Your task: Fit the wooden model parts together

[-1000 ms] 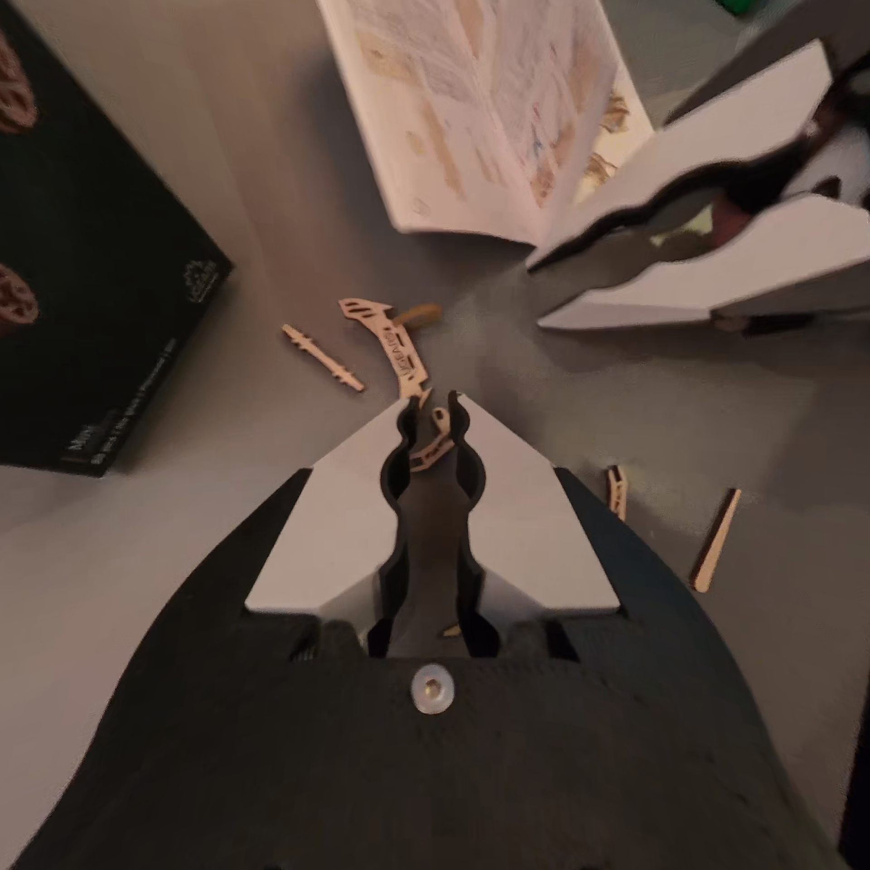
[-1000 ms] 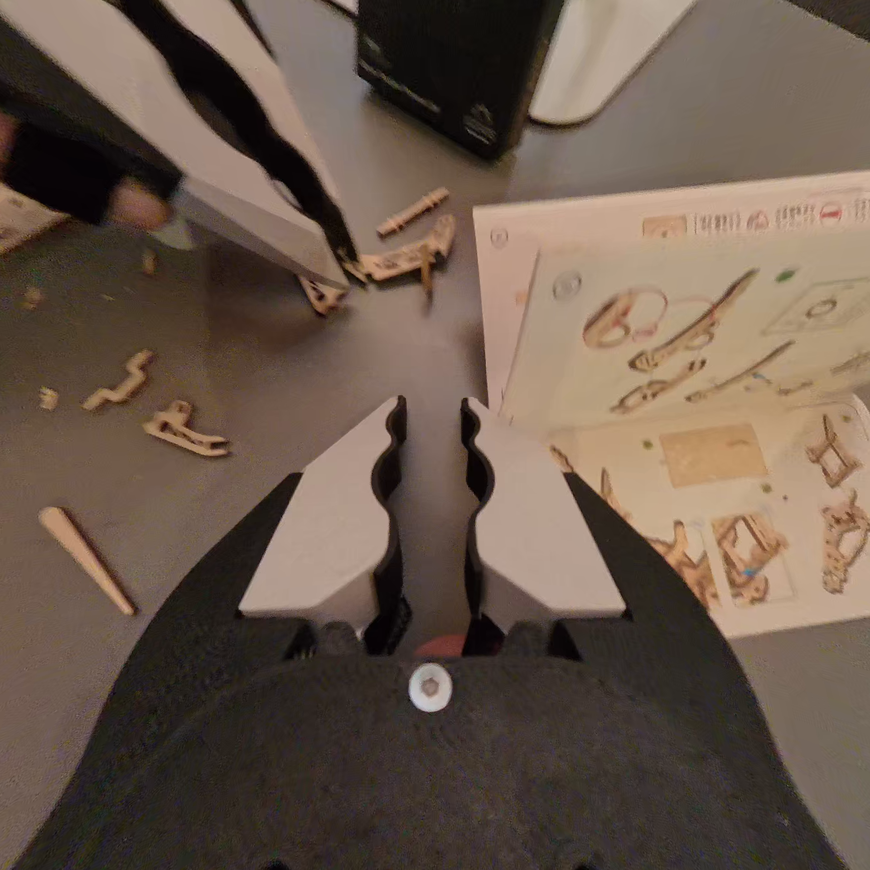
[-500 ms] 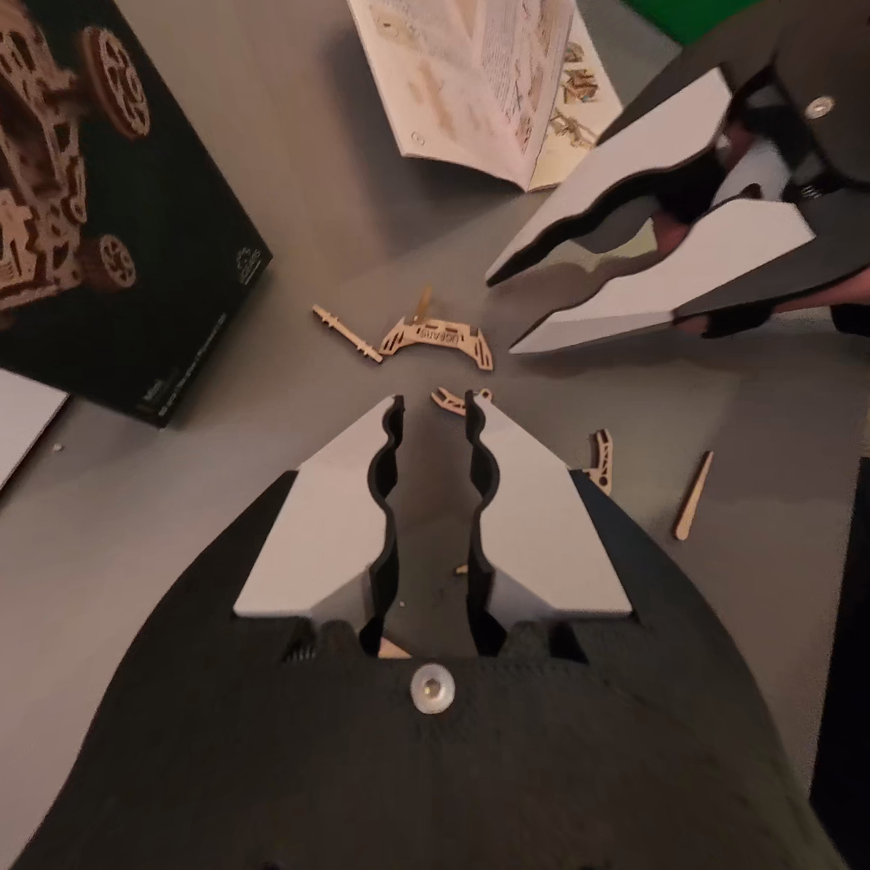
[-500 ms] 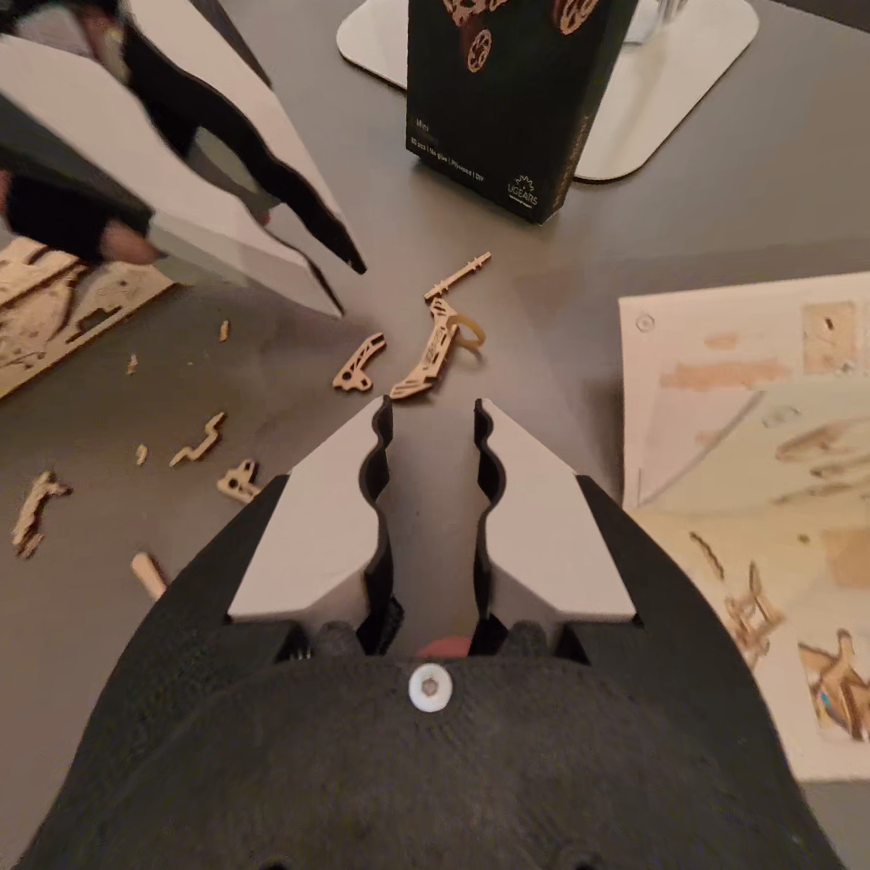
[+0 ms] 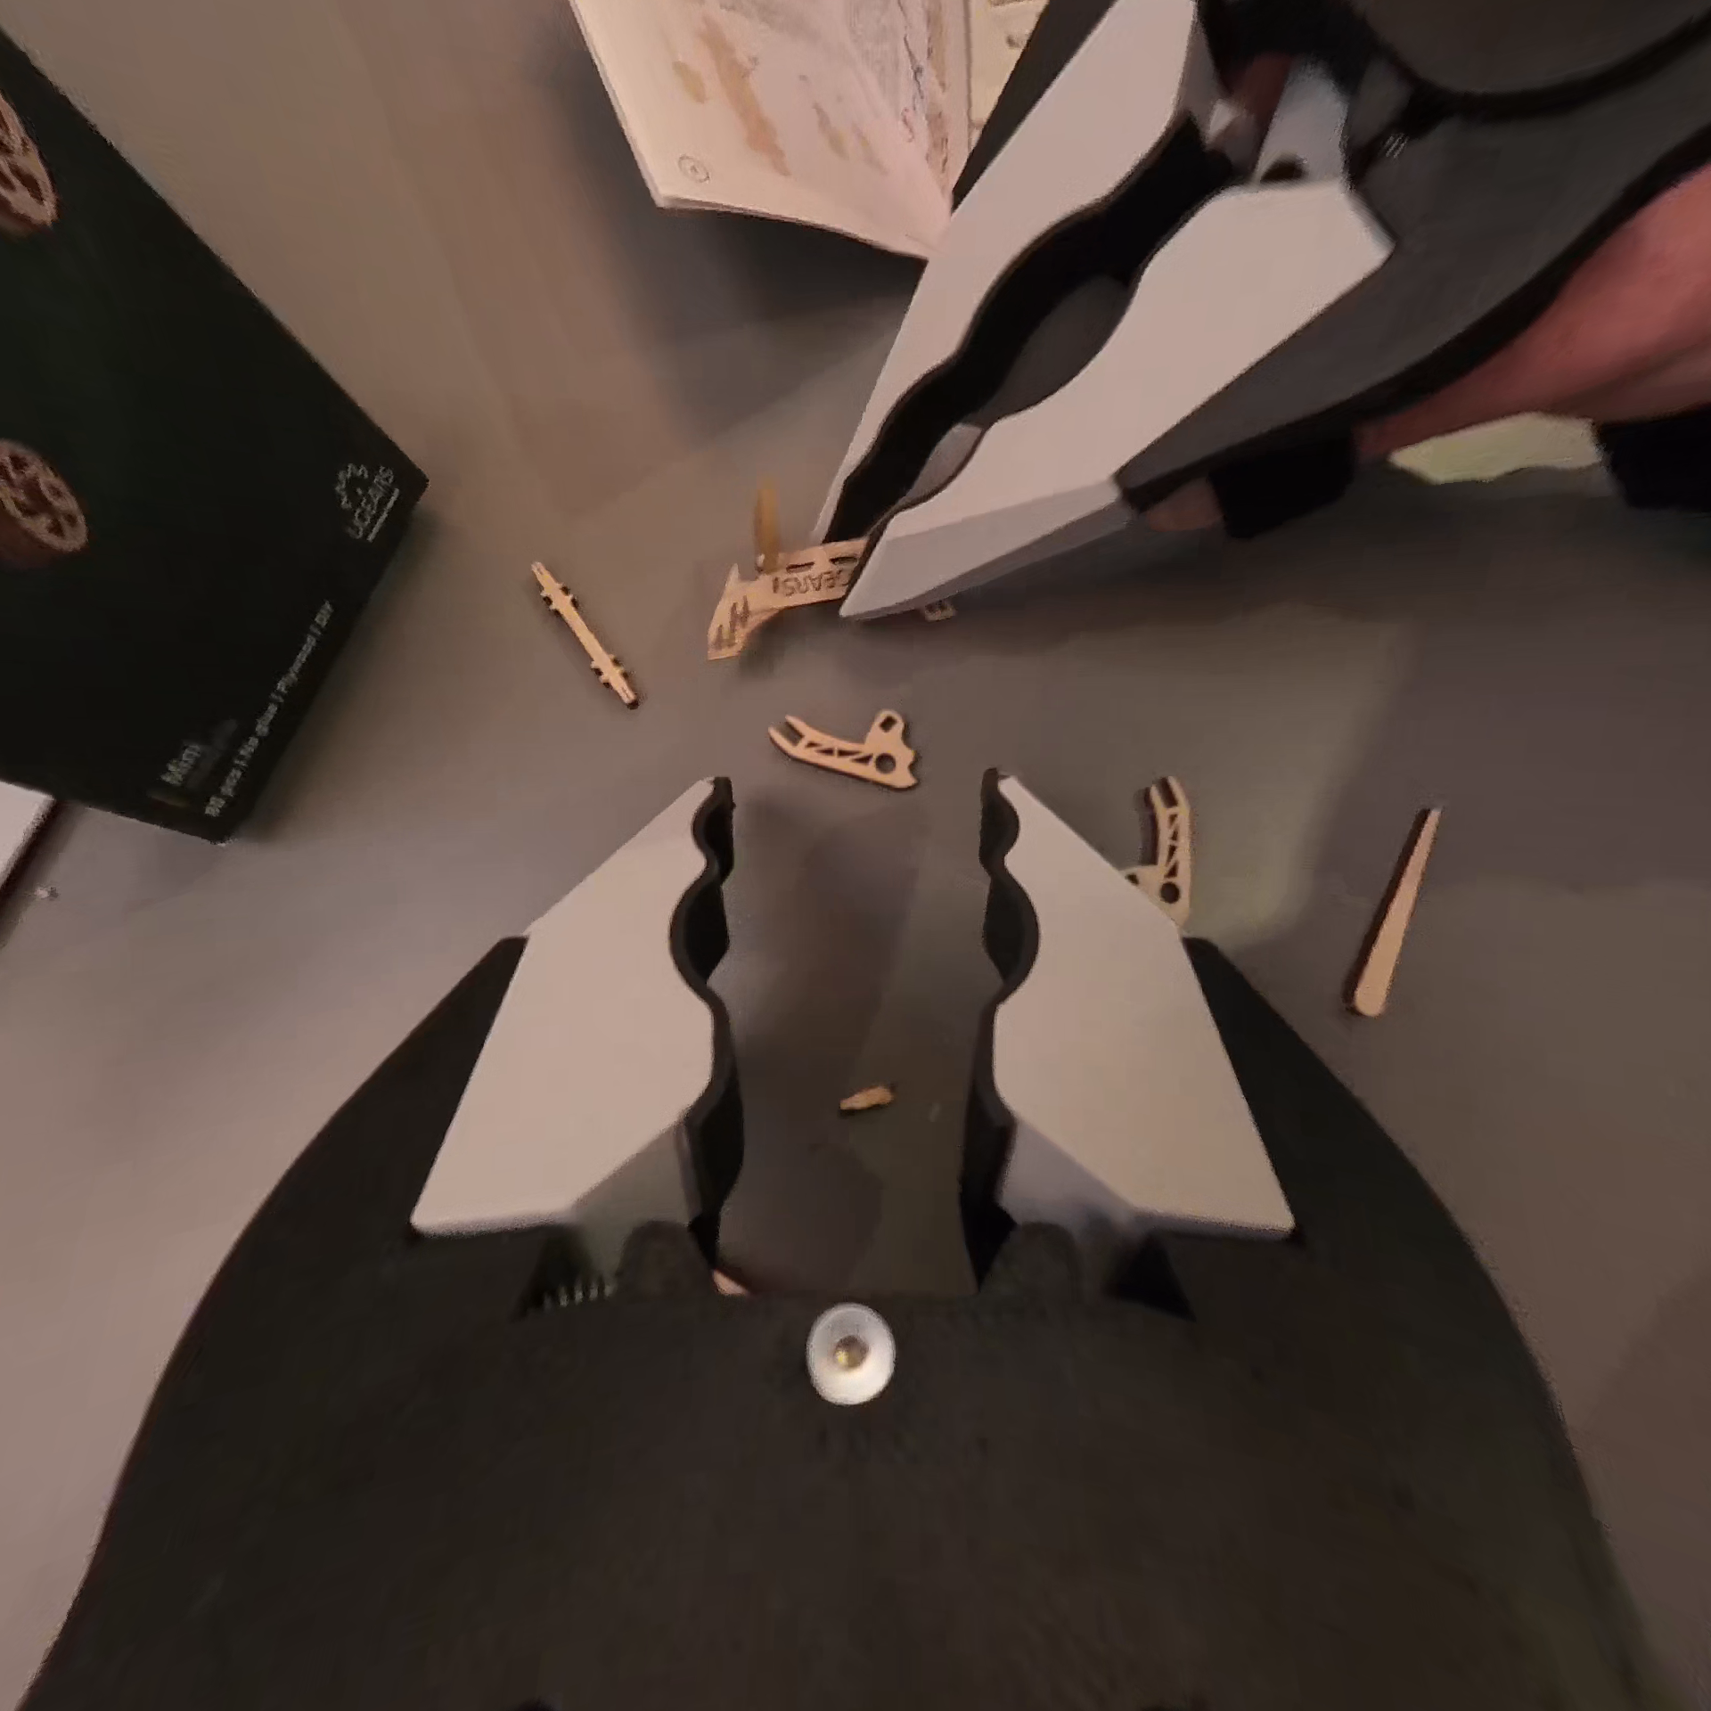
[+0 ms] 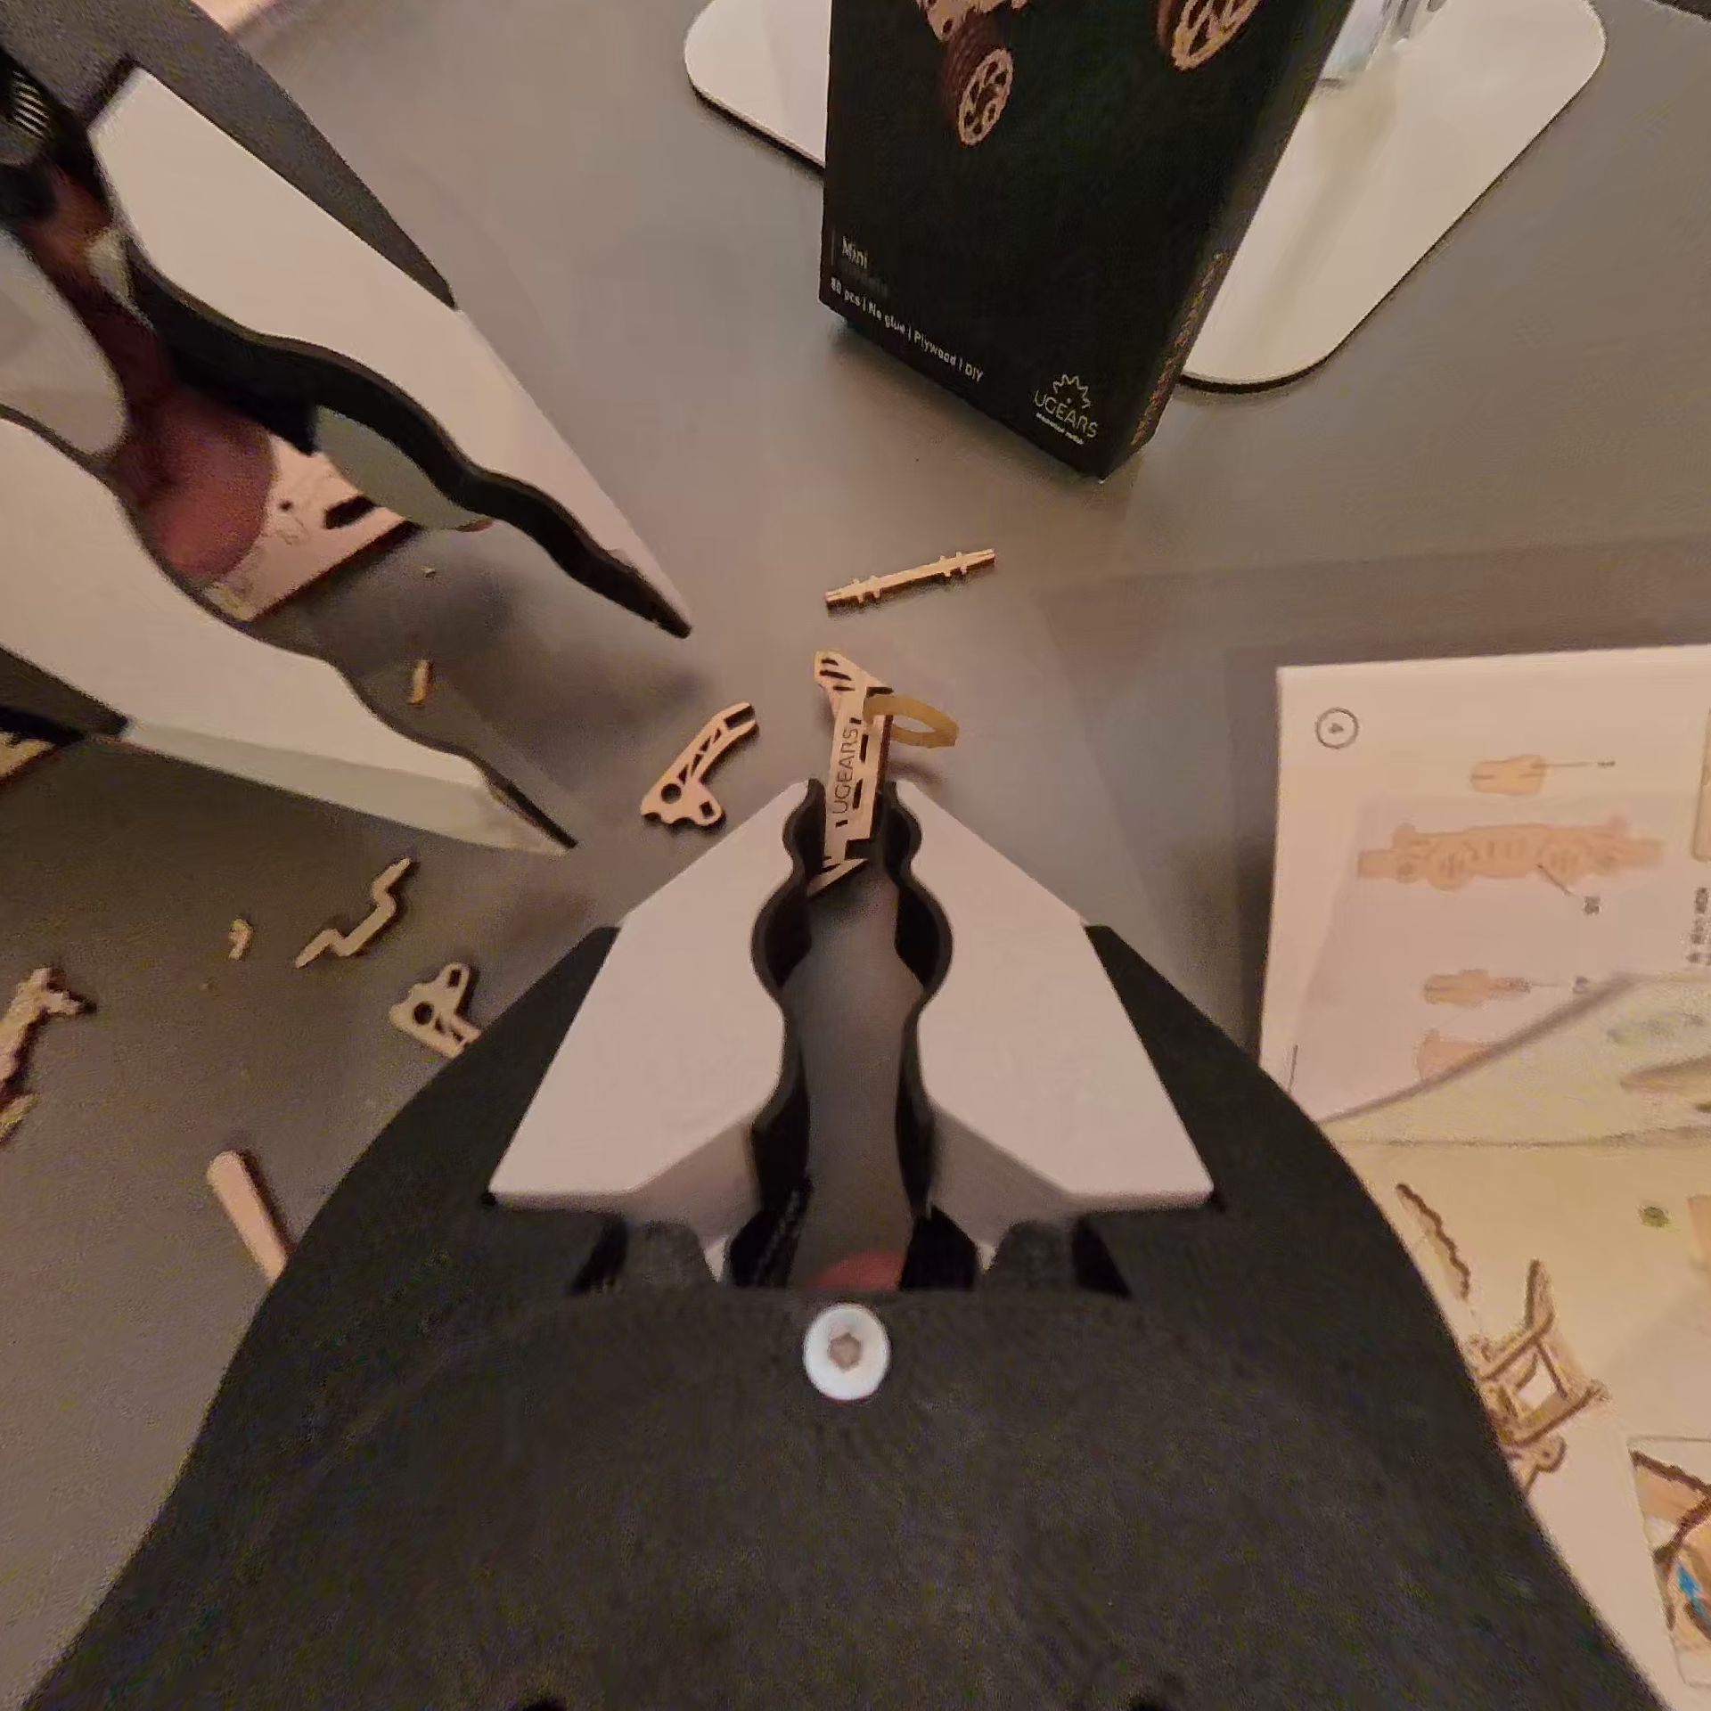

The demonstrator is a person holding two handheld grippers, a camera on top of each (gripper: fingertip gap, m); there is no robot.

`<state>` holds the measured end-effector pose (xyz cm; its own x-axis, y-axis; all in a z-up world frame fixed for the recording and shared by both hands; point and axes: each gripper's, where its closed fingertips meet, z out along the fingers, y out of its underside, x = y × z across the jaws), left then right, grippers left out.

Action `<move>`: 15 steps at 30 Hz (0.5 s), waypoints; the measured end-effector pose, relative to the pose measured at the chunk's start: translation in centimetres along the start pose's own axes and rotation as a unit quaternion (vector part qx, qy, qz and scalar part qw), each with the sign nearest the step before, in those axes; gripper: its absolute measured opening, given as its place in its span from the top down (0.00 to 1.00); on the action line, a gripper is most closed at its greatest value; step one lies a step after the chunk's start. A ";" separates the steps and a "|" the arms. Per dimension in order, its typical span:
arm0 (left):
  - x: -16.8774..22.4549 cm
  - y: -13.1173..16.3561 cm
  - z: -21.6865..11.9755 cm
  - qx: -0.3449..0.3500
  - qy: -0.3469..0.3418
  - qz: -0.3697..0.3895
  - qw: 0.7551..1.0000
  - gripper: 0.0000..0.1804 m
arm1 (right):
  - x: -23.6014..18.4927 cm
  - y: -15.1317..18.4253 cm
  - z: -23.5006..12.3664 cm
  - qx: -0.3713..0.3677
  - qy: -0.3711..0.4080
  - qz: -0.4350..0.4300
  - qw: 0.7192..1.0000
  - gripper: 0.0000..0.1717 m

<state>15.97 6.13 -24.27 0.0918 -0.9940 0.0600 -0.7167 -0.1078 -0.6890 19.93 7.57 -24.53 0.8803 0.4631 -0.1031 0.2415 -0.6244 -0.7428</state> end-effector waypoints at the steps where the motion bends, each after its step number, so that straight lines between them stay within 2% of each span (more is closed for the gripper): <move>1: -0.1 -0.1 0.1 -0.003 -0.006 0.010 1.000 0.71 | -0.1 -0.1 -0.4 0.009 -0.016 0.012 1.000 0.95; 3: -0.3 -0.2 0.2 -0.008 -0.013 0.020 1.000 0.71 | -0.2 -0.5 -1.4 0.031 -0.040 0.021 0.999 0.95; 6: -1.0 0.3 0.5 -0.039 -0.029 0.077 0.996 0.70 | 0.1 0.1 -2.4 0.035 -0.046 0.023 0.998 0.95; 9: -1.2 0.0 0.6 -0.053 -0.024 0.149 0.987 0.75 | 0.4 1.2 -3.0 0.026 -0.047 0.022 0.998 0.95; 15: -0.8 -0.8 0.0 -0.057 0.035 0.292 0.954 0.82 | -0.2 2.3 -3.4 0.016 -0.066 -0.002 0.998 0.95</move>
<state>16.49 7.00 -23.74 -0.3904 -0.8833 -0.2596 -0.7020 0.4680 -0.5368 21.66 3.95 -23.98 0.8178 0.5453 -0.1840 0.2297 -0.6024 -0.7644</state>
